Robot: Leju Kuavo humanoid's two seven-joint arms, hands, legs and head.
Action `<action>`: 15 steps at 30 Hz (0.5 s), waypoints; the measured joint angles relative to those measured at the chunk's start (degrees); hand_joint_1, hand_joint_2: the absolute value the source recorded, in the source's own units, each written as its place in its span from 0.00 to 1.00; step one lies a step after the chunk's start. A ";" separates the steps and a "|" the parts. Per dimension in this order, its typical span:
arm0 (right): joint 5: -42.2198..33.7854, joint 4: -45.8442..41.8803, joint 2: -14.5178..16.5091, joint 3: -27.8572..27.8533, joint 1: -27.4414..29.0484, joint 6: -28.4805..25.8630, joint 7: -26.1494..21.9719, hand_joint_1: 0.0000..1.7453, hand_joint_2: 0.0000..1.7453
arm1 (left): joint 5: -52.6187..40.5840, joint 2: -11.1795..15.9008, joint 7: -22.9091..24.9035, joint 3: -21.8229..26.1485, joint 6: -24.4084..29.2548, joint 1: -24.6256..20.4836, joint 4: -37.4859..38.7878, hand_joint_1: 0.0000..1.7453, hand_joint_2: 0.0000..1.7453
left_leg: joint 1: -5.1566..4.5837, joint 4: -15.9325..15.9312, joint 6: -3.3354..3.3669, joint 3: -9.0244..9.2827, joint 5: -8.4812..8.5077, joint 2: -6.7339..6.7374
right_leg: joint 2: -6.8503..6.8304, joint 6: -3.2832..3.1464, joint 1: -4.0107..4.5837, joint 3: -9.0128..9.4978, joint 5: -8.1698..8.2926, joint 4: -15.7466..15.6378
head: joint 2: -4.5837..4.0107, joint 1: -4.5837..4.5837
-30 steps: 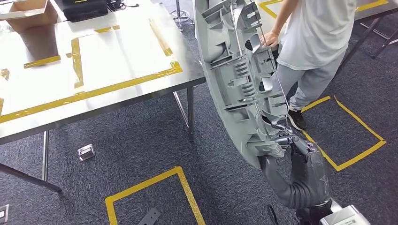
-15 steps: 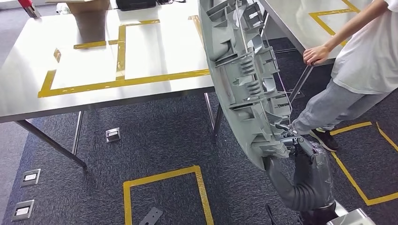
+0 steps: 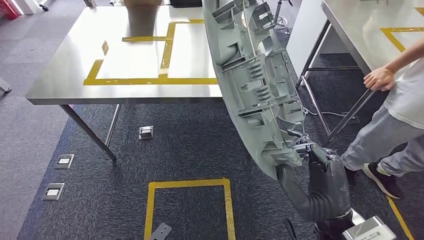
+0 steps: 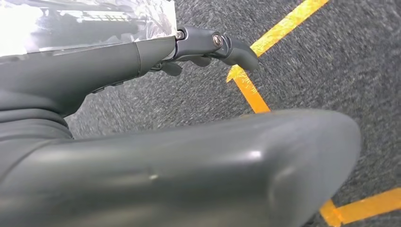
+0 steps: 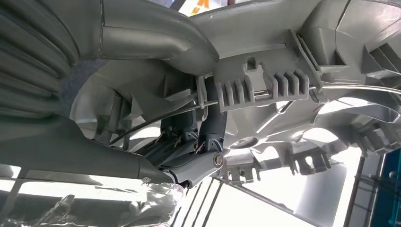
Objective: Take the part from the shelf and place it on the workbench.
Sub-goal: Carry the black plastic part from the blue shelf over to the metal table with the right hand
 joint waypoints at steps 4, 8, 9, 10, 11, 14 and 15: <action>-0.06 0.00 -0.01 -0.06 -0.22 0.02 -0.06 1.00 1.00 | 0.02 0.04 0.02 0.01 0.00 0.29 -0.01 0.00 1.00 | 0.09 -0.31 1.68 -0.17 0.11 -2.17 | 0.25 0.98 -0.09 -0.01 -1.38 1.02 | 0.00 0.36; -0.18 0.02 -0.03 -0.10 -0.05 -0.20 -0.21 1.00 1.00 | 0.05 0.01 0.02 0.02 -0.03 0.06 -0.07 0.00 1.00 | 0.36 -0.41 2.60 -0.14 0.23 -4.57 | 6.09 1.24 -0.39 -6.42 -7.11 13.85 | 0.00 1.26; -0.29 0.05 -0.04 -0.09 -0.01 -0.33 -0.31 1.00 1.00 | 0.09 -0.01 0.02 0.01 -0.04 0.09 -0.09 0.00 1.00 | 0.30 -0.40 2.66 -0.10 0.22 -5.12 | 6.34 1.19 -0.37 -7.75 -7.12 15.83 | 0.00 1.37; -0.43 0.09 -0.04 -0.11 0.02 -0.46 -0.39 1.00 1.00 | 0.13 -0.01 0.03 0.02 -0.05 0.15 -0.10 0.00 1.00 | 0.24 -0.39 2.67 -0.03 0.21 -5.71 | 6.41 1.07 -0.36 -8.17 -6.02 15.74 | 0.00 1.42; -0.56 0.13 -0.04 -0.14 0.04 -0.57 -0.45 1.00 1.00 | 0.18 0.00 0.03 0.02 -0.06 0.18 -0.11 0.00 1.00 | 0.20 -0.38 2.65 0.05 0.19 -6.20 | 6.45 0.85 -0.35 -7.50 -3.95 13.34 | 0.00 1.45; -0.86 0.19 -0.04 -0.25 0.01 -0.70 -0.55 1.00 1.00 | 0.27 -0.05 0.05 0.03 -0.06 0.21 -0.19 0.00 1.00 | 0.04 -0.24 2.17 -0.04 0.09 -7.20 | 7.25 0.03 -0.21 -3.56 1.44 2.84 | 0.00 1.54; -0.94 0.19 -0.03 -0.26 0.03 -0.71 -0.60 1.00 1.00 | 0.29 -0.07 0.06 0.03 -0.07 0.24 -0.20 0.00 1.00 | -0.01 -0.11 1.94 -0.20 0.00 -7.34 | 7.52 -0.02 -0.14 -2.95 1.86 1.08 | 0.00 1.51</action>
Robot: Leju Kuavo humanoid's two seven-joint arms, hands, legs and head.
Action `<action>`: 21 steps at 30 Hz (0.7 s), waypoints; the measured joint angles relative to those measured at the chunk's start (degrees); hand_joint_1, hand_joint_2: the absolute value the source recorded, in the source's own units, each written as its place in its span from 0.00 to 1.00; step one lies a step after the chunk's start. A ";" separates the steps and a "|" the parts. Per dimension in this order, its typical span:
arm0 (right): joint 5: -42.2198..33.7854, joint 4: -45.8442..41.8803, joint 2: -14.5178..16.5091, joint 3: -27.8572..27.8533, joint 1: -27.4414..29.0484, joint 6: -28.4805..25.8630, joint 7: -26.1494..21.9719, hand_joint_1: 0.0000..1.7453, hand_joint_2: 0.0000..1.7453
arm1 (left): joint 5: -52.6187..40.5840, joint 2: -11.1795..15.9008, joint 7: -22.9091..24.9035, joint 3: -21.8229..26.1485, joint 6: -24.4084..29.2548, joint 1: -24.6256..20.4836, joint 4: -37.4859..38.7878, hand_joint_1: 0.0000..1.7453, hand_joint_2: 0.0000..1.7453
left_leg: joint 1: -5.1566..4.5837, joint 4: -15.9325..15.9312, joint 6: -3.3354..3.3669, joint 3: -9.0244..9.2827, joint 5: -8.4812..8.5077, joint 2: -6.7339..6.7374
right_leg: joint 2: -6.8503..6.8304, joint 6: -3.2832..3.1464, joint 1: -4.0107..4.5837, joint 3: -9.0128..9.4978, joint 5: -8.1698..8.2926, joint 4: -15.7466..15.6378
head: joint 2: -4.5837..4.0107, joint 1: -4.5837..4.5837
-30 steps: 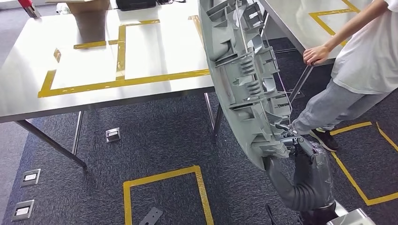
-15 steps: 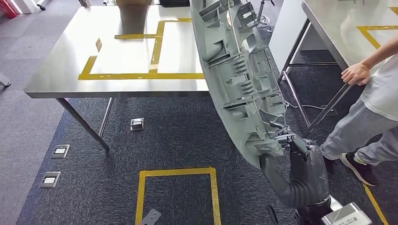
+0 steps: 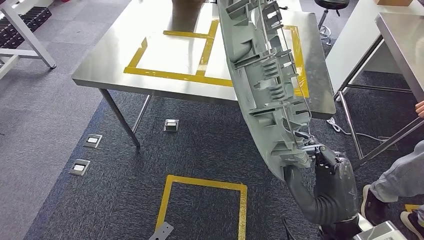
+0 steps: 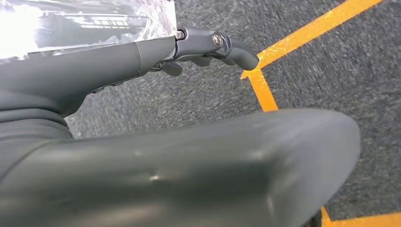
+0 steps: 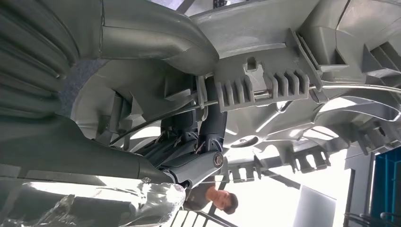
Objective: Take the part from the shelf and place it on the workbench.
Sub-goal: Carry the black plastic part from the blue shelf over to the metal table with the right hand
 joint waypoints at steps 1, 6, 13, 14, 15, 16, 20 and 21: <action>-0.04 0.02 0.00 -0.01 0.01 -0.01 -0.03 1.00 1.00 | 0.02 0.00 0.02 0.00 -0.01 0.05 -0.01 0.00 1.00 | -0.02 0.08 -0.06 -0.14 -0.01 -0.07 | 0.13 0.11 0.07 0.16 -0.15 -0.51 | 0.00 -0.03; -0.14 0.14 -0.01 -0.11 0.07 -0.20 -0.02 1.00 1.00 | 0.03 0.04 0.09 0.00 -0.01 0.16 -0.01 0.00 1.00 | 0.16 -0.32 -0.19 0.17 0.06 -0.01 | 0.22 0.11 0.21 0.23 -0.17 -0.76 | 0.00 -0.13; -0.16 0.21 -0.01 -0.13 0.07 -0.20 -0.03 1.00 1.00 | -0.03 0.11 0.11 0.00 0.00 0.15 -0.01 0.00 1.00 | 0.21 -0.79 -0.81 0.35 0.23 -0.01 | 0.22 -0.21 0.27 0.24 -0.23 -0.73 | 0.00 -0.12; -0.16 0.23 -0.01 -0.13 0.07 -0.21 -0.03 1.00 1.00 | -0.05 0.10 0.12 0.00 0.00 0.16 -0.01 0.00 1.00 | 0.22 -0.80 -0.90 0.35 0.22 -0.01 | 0.22 -0.22 0.27 0.24 -0.24 -0.72 | 0.00 -0.11; -0.16 0.24 -0.01 -0.13 0.07 -0.21 -0.04 1.00 1.00 | -0.05 0.10 0.15 0.00 0.01 0.15 -0.01 0.00 1.00 | 0.22 -0.80 -0.92 0.35 0.23 -0.01 | 0.22 -0.22 0.27 0.25 -0.24 -0.72 | 0.00 -0.11; -0.16 0.25 -0.01 -0.13 0.07 -0.21 -0.04 1.00 1.00 | -0.05 0.11 0.19 0.00 0.01 0.15 -0.01 0.00 1.00 | 0.22 -0.80 -0.93 0.35 0.23 -0.01 | 0.22 -0.22 0.26 0.26 -0.24 -0.73 | 0.00 -0.10; -0.16 0.25 -0.01 -0.13 0.07 -0.21 -0.05 1.00 1.00 | -0.05 0.11 0.34 0.00 -0.01 0.16 -0.01 0.00 1.00 | 0.17 -0.80 -0.93 0.34 0.22 -0.01 | 0.21 -0.21 0.22 0.32 -0.24 -0.77 | 0.00 -0.10; -0.16 0.25 -0.01 -0.13 0.07 -0.21 -0.05 1.00 1.00 | -0.05 0.12 0.35 0.00 -0.01 0.16 -0.01 0.00 1.00 | 0.16 -0.80 -0.93 0.34 0.22 -0.01 | 0.21 -0.21 0.20 0.34 -0.23 -0.79 | 0.00 -0.10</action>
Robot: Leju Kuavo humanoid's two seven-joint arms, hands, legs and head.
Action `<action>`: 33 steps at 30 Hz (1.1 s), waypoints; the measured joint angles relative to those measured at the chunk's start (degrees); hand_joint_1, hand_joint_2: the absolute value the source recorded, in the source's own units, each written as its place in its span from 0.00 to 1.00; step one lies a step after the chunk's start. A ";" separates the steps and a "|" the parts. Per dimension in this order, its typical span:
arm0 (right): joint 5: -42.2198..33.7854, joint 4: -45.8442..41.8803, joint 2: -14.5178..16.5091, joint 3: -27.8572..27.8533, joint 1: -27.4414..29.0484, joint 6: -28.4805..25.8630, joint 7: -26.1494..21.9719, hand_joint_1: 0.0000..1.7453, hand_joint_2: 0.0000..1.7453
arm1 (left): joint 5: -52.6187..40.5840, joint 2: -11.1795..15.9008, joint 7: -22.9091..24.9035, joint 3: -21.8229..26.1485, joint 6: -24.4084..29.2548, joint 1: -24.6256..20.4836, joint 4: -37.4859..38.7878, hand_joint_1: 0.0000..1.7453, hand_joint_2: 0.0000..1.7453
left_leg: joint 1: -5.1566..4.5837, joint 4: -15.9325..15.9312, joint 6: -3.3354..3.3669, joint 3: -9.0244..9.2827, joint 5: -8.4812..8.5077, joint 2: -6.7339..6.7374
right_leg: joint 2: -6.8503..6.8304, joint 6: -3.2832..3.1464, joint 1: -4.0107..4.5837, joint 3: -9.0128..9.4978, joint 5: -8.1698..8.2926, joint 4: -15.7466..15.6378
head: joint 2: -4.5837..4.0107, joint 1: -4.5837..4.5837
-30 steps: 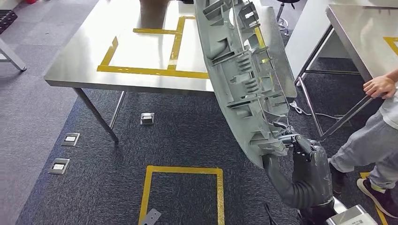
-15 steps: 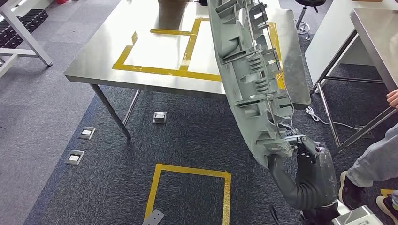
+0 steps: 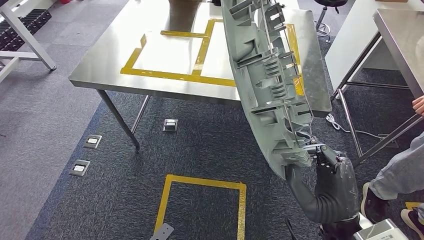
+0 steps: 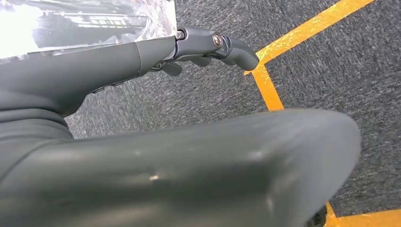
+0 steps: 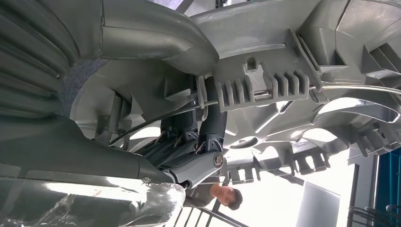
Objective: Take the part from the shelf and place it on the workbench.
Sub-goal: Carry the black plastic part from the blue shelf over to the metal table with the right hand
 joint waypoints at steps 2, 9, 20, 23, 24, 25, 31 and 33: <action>0.00 0.00 0.00 0.00 0.00 0.00 0.00 1.00 1.00 | -0.01 0.02 0.01 0.00 -0.01 0.00 0.00 0.00 1.00 | -0.09 0.07 0.10 -0.01 -0.05 -0.01 | 0.00 0.11 -0.11 0.04 0.06 -0.09 | 0.00 -0.01; 0.00 0.02 0.01 0.00 0.00 0.00 -0.02 1.00 1.00 | -0.01 0.08 0.09 0.00 0.00 0.01 0.00 0.00 1.00 | -0.56 0.42 0.74 -0.02 -0.34 -0.01 | 0.02 0.78 -0.58 0.19 0.06 -0.24 | 0.00 -0.02; 0.00 0.03 -0.21 -0.09 0.40 -0.05 -0.20 1.00 1.00 | -0.20 -0.03 -0.01 0.00 -0.03 0.45 -0.02 0.00 1.00 | 0.41 -1.02 1.50 2.35 -1.07 0.23 | -0.65 2.46 -1.04 -6.43 -1.84 10.67 | 0.00 0.44; 0.00 -0.01 -0.27 -0.10 0.64 0.01 -0.25 1.00 1.00 | -0.21 -0.08 -0.07 0.01 0.03 0.50 -0.02 0.00 1.00 | 0.41 -0.60 0.50 2.88 -2.11 0.06 | -0.41 1.99 -0.96 -2.15 2.12 1.27 | 0.00 0.59; 0.00 -0.03 -0.28 -0.11 0.74 0.02 -0.29 1.00 1.00 | -0.21 -0.11 -0.08 0.01 0.04 0.50 -0.02 0.00 1.00 | 0.37 -0.55 0.12 2.91 -2.33 0.03 | -0.30 1.62 -0.85 -1.62 1.91 0.24 | 0.00 0.57; 0.00 -0.05 -0.31 -0.16 0.83 0.03 -0.33 1.00 1.00 | -0.21 -0.14 -0.09 0.01 0.05 0.50 -0.02 0.00 1.00 | 0.35 -0.61 -0.25 2.96 -2.47 0.00 | -0.24 1.20 -0.71 -1.49 1.53 0.05 | 0.00 0.55; 0.00 -0.08 -0.37 -0.51 1.07 0.23 -0.37 1.00 1.00 | -0.04 -0.19 -0.40 0.00 0.05 0.35 -0.02 0.00 1.00 | 0.50 9.82 -1.80 -1.68 -7.24 2.54 | -1.02 -0.94 -0.79 0.91 -0.14 -0.67 | 0.00 -0.44; 0.00 -0.06 -0.37 -0.52 1.10 0.28 -0.38 1.00 1.00 | -0.04 -0.19 -0.43 0.00 0.03 0.47 -0.02 0.00 1.00 | 0.50 15.15 -1.84 -4.97 -7.81 2.68 | -1.27 -1.02 -0.63 2.12 -1.09 -0.66 | 0.00 -0.62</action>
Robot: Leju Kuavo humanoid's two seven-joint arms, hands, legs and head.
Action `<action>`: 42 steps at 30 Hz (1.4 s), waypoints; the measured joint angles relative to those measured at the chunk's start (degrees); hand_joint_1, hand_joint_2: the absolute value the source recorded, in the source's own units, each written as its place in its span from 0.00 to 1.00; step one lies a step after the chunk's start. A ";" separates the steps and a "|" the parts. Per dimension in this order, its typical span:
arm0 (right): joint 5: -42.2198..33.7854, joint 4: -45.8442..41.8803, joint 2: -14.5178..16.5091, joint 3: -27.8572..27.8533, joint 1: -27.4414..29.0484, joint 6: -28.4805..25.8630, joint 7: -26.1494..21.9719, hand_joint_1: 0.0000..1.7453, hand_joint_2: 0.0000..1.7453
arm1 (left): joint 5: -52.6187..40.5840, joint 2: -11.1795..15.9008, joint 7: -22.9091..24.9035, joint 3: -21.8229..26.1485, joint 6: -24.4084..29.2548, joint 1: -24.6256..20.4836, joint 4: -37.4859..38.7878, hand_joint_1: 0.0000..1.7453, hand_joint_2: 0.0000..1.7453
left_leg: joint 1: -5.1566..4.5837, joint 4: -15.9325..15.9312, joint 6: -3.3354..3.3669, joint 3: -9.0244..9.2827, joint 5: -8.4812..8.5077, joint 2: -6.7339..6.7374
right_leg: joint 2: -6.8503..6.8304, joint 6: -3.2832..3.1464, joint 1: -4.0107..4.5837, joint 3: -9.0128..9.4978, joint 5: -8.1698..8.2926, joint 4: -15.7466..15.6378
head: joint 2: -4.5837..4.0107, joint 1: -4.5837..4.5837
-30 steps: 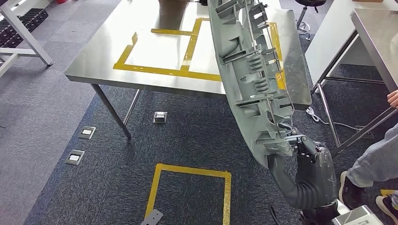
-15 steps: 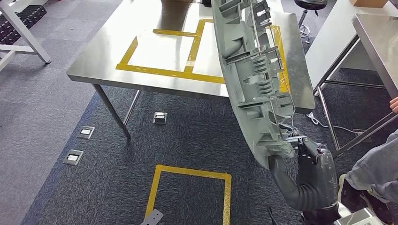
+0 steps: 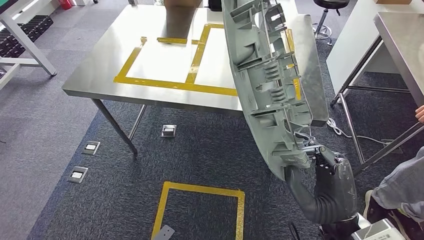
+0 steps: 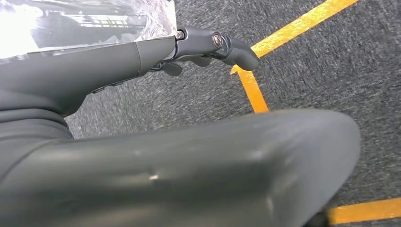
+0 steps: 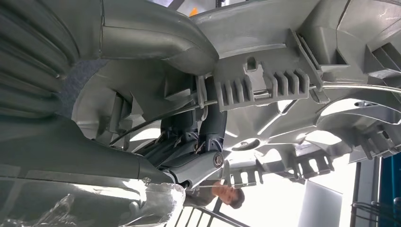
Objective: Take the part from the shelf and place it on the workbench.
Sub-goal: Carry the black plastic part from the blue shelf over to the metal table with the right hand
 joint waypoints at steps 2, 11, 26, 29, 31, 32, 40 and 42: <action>0.00 0.01 0.00 0.00 0.01 0.06 0.01 1.00 1.00 | -0.08 0.01 0.02 0.00 0.01 0.09 0.00 0.00 1.00 | -0.04 -2.31 0.32 -0.02 3.79 0.03 | -0.12 0.10 0.12 1.59 -1.11 0.01 | 0.00 -0.14; 0.00 -0.09 -0.02 -0.32 -0.12 0.18 -0.05 1.00 1.00 | -0.18 0.16 0.13 0.04 0.07 -0.20 -0.04 0.00 1.00 | -0.45 -15.49 3.80 6.37 6.85 0.37 | -0.34 2.26 0.39 1.71 -3.46 3.72 | 0.00 0.04; -0.05 0.03 -0.03 -0.58 -0.05 0.17 0.03 1.00 1.00 | -0.21 -0.23 0.39 0.02 0.05 -0.20 -0.10 0.00 1.00 | -0.57 -12.99 1.68 11.42 1.37 -0.52 | -0.06 -0.40 0.79 -3.51 3.19 -0.24 | -0.01 0.64; -0.07 0.06 -0.02 -0.53 -0.02 0.17 0.03 1.00 1.00 | -0.21 -0.20 0.44 0.02 0.05 -0.36 -0.11 0.00 1.00 | -0.40 -3.29 0.90 5.86 -2.00 -0.09 | -0.13 -0.78 0.56 -1.24 1.98 -0.92 | 0.00 0.15; -0.07 0.06 -0.02 -0.52 0.03 0.16 0.03 1.00 1.00 | -0.20 -0.17 0.48 0.02 0.05 -0.12 -0.11 0.00 1.00 | -0.29 -0.79 0.60 3.03 -3.44 -0.03 | -0.01 -0.69 0.50 0.35 0.77 -0.94 | 0.00 -0.02; -0.08 0.06 -0.02 -0.52 0.06 0.16 0.03 1.00 1.00 | -0.20 -0.15 0.49 0.02 0.05 -0.03 -0.11 0.00 1.00 | -0.27 -2.02 0.57 2.60 -2.54 0.00 | 0.05 -0.60 0.48 1.25 0.12 -0.94 | 0.00 -0.11; -0.09 0.04 -0.02 -0.63 0.06 0.00 -0.06 1.00 1.00 | -0.22 -0.08 0.47 0.04 0.11 0.27 -0.13 0.00 1.00 | -0.75 -15.18 3.24 3.97 8.04 0.62 | 0.18 1.70 0.57 3.67 -2.99 -0.42 | -0.01 -0.17; -0.09 0.05 -0.03 -0.65 0.01 0.05 -0.02 1.00 1.00 | -0.23 -0.04 0.44 0.06 0.17 0.01 -0.13 0.00 1.00 | -0.39 -15.61 3.76 4.68 7.76 0.40 | 0.24 2.26 0.48 1.05 -3.85 4.03 | -0.01 0.13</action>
